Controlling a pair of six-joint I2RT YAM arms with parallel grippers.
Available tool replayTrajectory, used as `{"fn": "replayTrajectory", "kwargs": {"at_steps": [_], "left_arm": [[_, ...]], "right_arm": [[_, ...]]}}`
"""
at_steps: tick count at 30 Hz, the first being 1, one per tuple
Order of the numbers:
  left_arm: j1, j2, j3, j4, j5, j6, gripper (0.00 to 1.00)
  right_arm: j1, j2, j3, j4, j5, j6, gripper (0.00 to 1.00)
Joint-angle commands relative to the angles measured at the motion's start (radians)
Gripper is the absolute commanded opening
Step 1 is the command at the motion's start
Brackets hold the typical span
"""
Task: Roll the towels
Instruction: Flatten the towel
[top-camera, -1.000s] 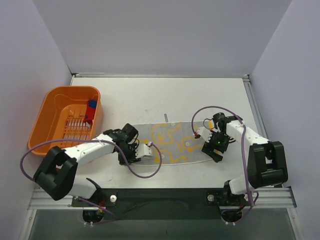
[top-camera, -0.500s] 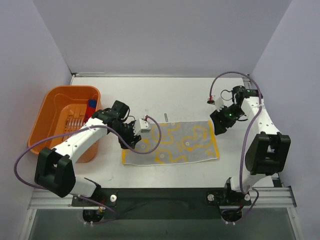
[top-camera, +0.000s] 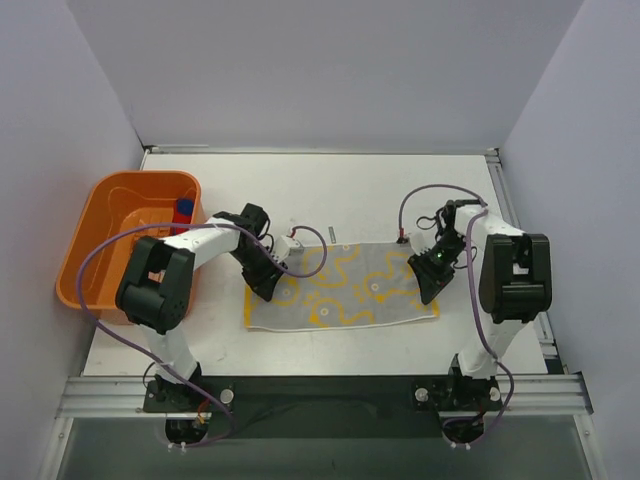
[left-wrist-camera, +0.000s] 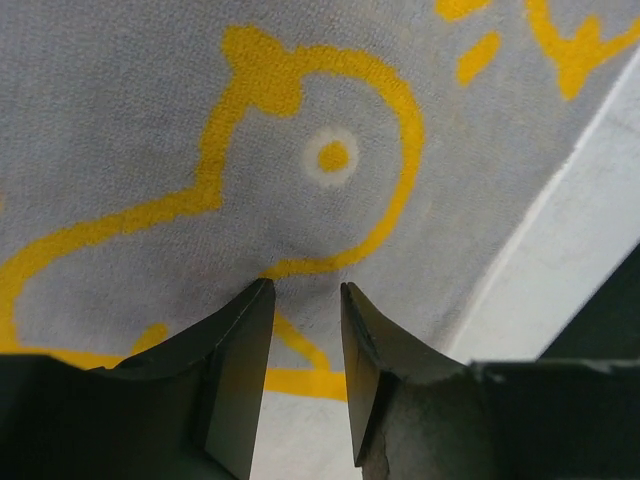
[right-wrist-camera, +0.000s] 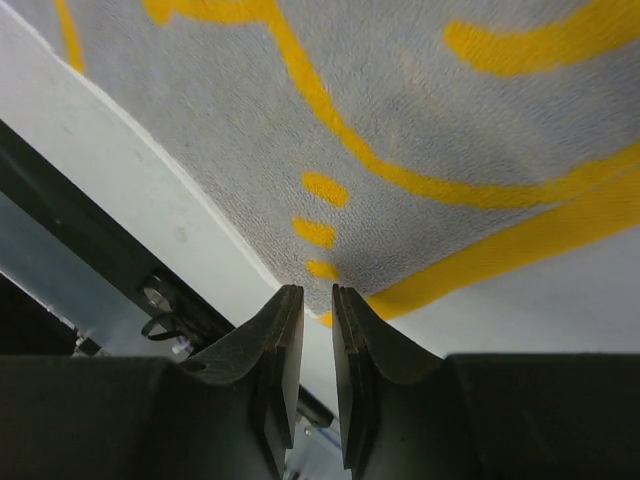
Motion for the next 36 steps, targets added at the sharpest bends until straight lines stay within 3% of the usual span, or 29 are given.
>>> {"fn": "replayTrajectory", "kwargs": {"at_steps": [1,6,13,17,25,33,36], "left_arm": [[0.003,0.058,0.036,0.075,-0.025,-0.073,0.44],[0.024,0.194,0.171,0.086,-0.045,-0.128,0.44],[0.067,0.28,0.358,0.061,-0.006,-0.134,0.44],[0.072,0.184,0.312,0.041,0.008,-0.088,0.44],[0.057,0.015,0.205,-0.023,0.038,-0.093,0.44],[0.044,0.032,0.122,-0.016,-0.028,-0.139,0.24],[0.043,0.029,0.082,0.012,-0.064,-0.15,0.21]], "right_arm": [[0.045,0.005,-0.067,0.058,0.145,0.076,0.19],[0.006,0.148,0.075,0.15,0.285,0.222,0.16],[-0.053,0.237,0.276,0.126,0.33,0.247,0.17],[-0.061,0.15,0.247,0.064,0.215,0.224,0.2],[-0.076,0.021,0.135,0.034,0.173,0.167,0.17],[-0.069,0.128,0.136,0.032,0.181,0.198,0.12],[-0.06,0.156,0.147,0.05,0.179,0.23,0.11]]}}
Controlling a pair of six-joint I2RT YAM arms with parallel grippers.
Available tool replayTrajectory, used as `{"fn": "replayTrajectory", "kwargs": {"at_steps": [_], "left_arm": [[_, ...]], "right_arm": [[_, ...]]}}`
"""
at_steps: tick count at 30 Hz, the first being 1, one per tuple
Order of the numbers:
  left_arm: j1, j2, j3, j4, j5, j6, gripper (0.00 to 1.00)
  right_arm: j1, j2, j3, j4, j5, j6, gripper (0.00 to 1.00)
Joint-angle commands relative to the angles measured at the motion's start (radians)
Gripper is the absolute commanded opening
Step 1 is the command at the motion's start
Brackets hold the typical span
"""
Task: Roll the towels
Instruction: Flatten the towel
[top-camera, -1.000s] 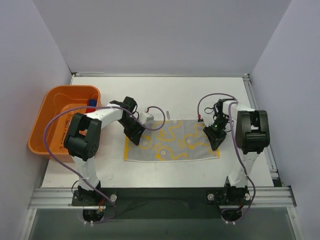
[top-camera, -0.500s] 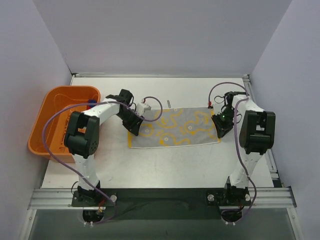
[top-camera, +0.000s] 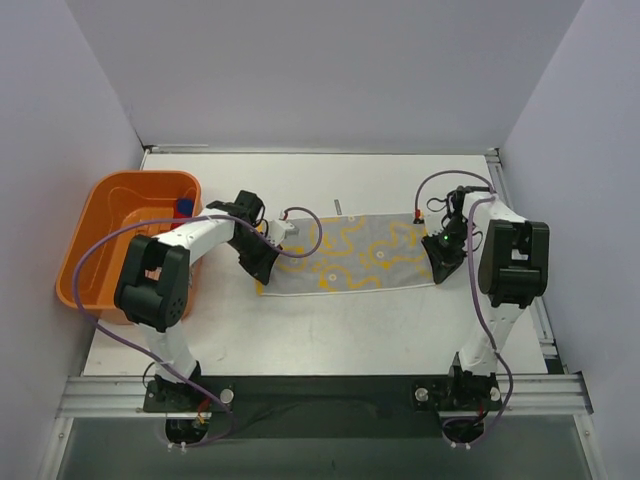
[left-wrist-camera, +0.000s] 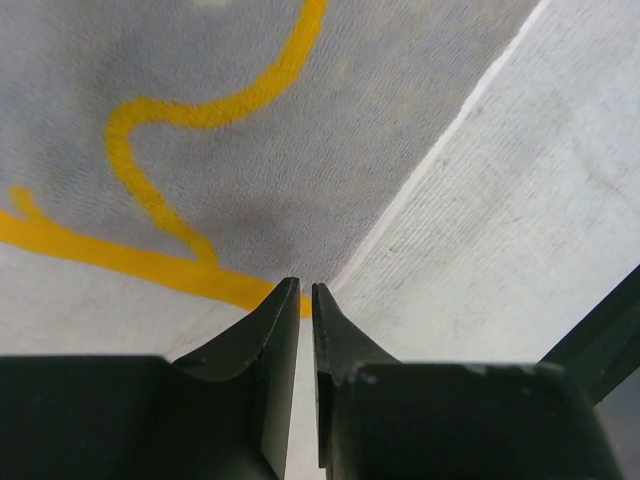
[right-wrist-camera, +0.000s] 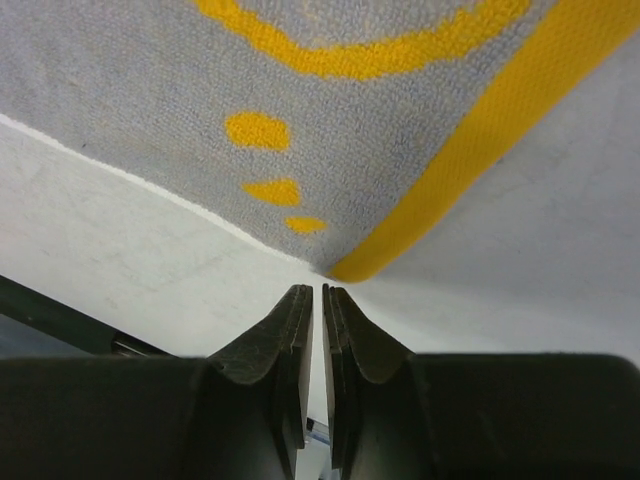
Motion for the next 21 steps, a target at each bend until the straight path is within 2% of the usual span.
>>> {"fn": "replayTrajectory", "kwargs": {"at_steps": [1,10,15,18,21], "left_arm": [[-0.002,-0.002,-0.031,0.026,-0.053,-0.021,0.2],[0.002,0.044,-0.117,0.064,-0.176,-0.004,0.16],[0.024,0.033,-0.149,0.066,-0.237,0.032,0.13],[0.037,0.019,-0.155,0.061,-0.248,0.054,0.12],[0.04,0.007,-0.136,0.038,-0.186,0.088,0.13]], "right_arm": [[0.011,0.029,0.003,-0.034,-0.007,0.037,0.11],[0.028,0.072,-0.036,-0.008,0.137,0.07,0.09],[0.047,0.029,-0.128,-0.022,0.18,0.05,0.09],[0.051,0.0,-0.176,-0.025,0.182,0.044,0.08],[0.051,-0.02,-0.202,-0.048,0.15,0.048,0.07]]}}
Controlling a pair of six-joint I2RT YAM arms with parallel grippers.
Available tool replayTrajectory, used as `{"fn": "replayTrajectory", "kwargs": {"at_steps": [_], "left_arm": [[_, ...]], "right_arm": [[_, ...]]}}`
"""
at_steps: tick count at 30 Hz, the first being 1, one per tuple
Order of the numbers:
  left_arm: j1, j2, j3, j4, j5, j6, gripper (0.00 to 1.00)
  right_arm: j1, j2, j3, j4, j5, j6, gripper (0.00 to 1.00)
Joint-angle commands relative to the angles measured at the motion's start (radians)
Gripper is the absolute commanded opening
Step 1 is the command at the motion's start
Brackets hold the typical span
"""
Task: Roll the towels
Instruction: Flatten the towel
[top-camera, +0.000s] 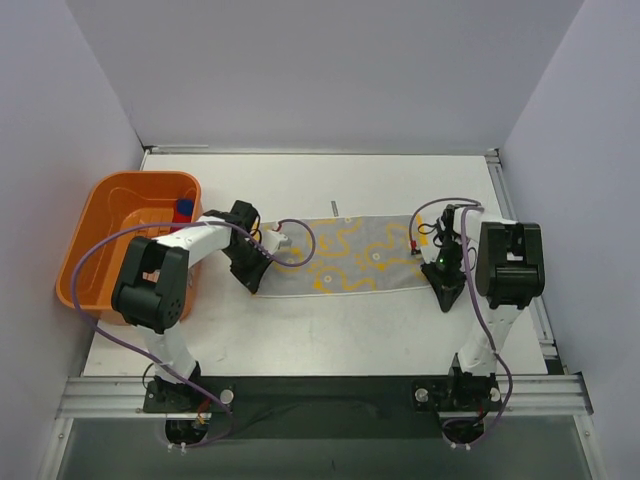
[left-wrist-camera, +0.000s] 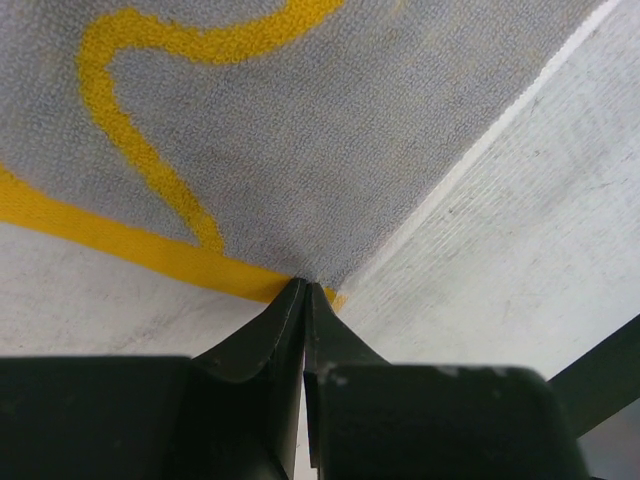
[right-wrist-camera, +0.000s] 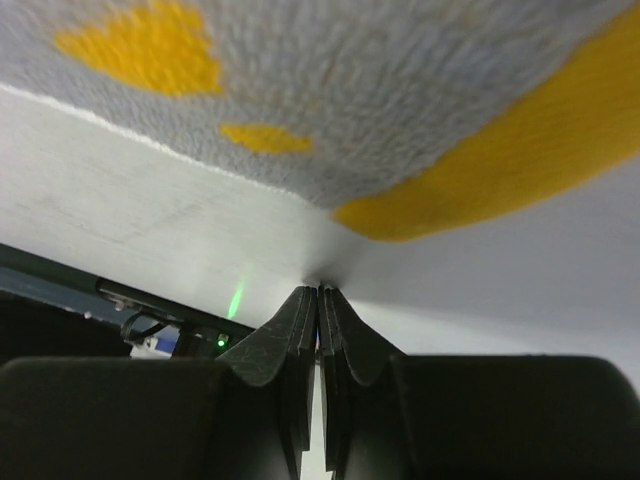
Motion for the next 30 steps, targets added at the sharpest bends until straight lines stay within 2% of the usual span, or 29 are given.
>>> {"fn": "replayTrajectory", "kwargs": {"at_steps": [1,8,11,15,20,30], "left_arm": [[0.017,0.01,-0.022,0.0,-0.053,0.084,0.13],[0.003,0.032,0.038,-0.032,-0.01,0.086,0.15],[0.001,0.035,0.045,-0.034,-0.005,0.086,0.18],[0.001,0.003,0.059,-0.032,0.07,0.058,0.21],[-0.011,-0.019,0.087,-0.044,0.112,0.024,0.24],[-0.029,-0.047,0.091,-0.057,0.133,0.026,0.25]], "right_arm": [[0.006,-0.037,-0.028,-0.016,-0.016,-0.008,0.07],[-0.006,-0.126,0.116,-0.019,-0.156,0.029,0.07],[-0.008,-0.109,0.162,0.025,-0.161,0.062,0.08],[0.0,-0.041,0.207,0.039,-0.151,0.067,0.07],[0.006,0.015,0.216,0.051,-0.148,0.059,0.07],[0.053,0.023,0.165,0.084,-0.133,0.075,0.06]]}}
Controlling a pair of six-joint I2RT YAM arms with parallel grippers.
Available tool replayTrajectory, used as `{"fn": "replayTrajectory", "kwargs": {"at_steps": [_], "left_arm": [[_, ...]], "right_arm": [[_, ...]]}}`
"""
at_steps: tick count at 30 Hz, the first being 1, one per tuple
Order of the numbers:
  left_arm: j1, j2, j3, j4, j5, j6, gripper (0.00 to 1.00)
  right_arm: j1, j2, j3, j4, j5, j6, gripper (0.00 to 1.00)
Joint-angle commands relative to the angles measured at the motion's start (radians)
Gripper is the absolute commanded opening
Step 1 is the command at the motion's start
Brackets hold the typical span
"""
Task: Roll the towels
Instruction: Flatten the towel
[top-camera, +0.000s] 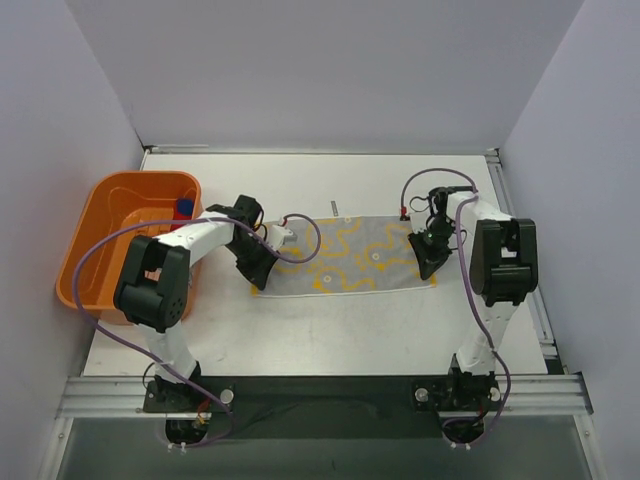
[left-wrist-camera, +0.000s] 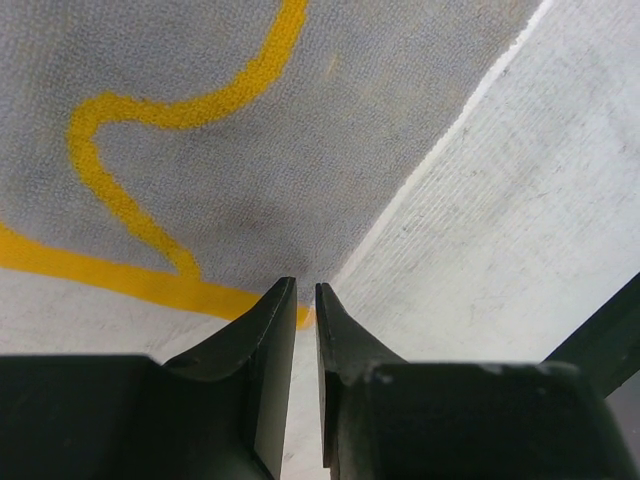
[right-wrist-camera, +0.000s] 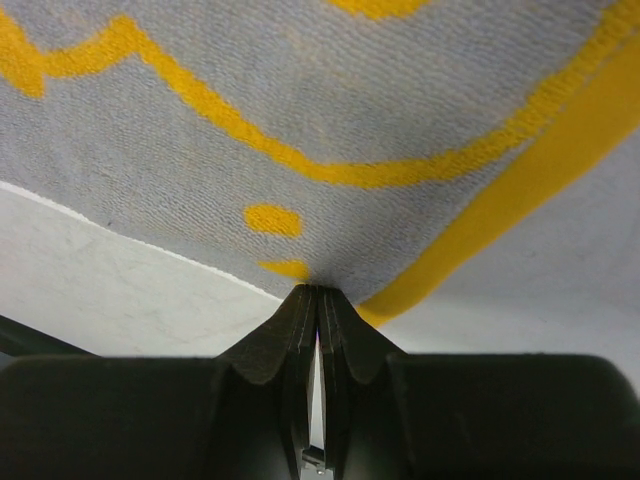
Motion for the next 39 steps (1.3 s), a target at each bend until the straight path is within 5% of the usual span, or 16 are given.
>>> {"fn": "replayTrajectory", "kwargs": {"at_steps": [1,12,26,34,36,39], "left_arm": [[-0.025,-0.063,0.026,-0.015,0.049,0.009,0.25],[-0.08,-0.025,-0.008,0.002,-0.009,0.007,0.25],[-0.012,-0.012,-0.138,0.056,-0.178,0.09,0.22],[-0.025,-0.08,-0.114,-0.004,-0.075,0.105,0.26],[-0.035,-0.094,-0.078,-0.02,-0.016,0.09,0.32],[-0.037,-0.104,0.023,-0.067,0.064,0.068,0.43]], "right_arm": [[0.01,-0.003,-0.016,-0.032,0.003,0.02,0.06],[0.03,-0.015,-0.064,-0.02,0.031,0.015,0.06],[0.031,0.02,-0.1,-0.038,0.189,0.023,0.04],[0.099,-0.061,-0.186,-0.06,0.157,-0.005,0.02],[0.107,-0.1,-0.153,-0.08,0.088,0.0,0.06],[0.102,-0.156,-0.076,-0.118,0.011,-0.003,0.26]]}}
